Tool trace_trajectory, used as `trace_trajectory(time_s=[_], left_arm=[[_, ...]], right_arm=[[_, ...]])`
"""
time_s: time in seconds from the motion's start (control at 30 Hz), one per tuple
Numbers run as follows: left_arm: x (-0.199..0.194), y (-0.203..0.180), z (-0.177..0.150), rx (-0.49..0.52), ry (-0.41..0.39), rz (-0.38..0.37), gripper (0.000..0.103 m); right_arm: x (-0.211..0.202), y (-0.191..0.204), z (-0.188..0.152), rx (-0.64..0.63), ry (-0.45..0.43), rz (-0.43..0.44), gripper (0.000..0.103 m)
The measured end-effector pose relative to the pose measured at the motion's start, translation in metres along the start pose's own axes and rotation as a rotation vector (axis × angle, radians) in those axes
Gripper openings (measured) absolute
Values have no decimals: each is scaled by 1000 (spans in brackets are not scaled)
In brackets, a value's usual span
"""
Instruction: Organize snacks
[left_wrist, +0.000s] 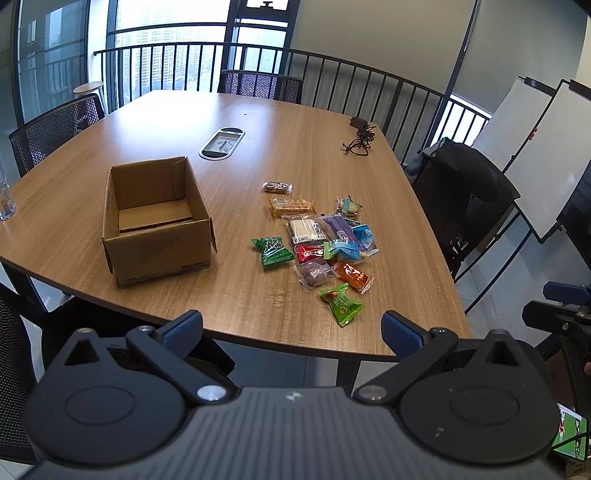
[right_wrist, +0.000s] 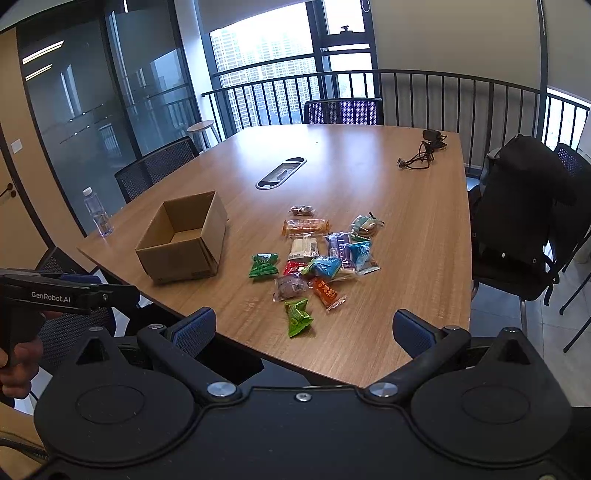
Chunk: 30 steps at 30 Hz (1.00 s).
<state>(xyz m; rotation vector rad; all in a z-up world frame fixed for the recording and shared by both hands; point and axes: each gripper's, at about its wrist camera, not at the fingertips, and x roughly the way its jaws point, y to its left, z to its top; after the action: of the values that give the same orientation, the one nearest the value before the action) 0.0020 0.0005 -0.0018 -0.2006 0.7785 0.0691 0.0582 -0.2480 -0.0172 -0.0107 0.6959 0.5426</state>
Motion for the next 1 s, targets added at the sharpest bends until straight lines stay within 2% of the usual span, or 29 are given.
trace_trajectory(time_s=[1.0], left_arm=[[0, -1, 3, 8, -7, 0, 102]], right_arm=[[-3, -2, 1, 3, -16, 6, 103]])
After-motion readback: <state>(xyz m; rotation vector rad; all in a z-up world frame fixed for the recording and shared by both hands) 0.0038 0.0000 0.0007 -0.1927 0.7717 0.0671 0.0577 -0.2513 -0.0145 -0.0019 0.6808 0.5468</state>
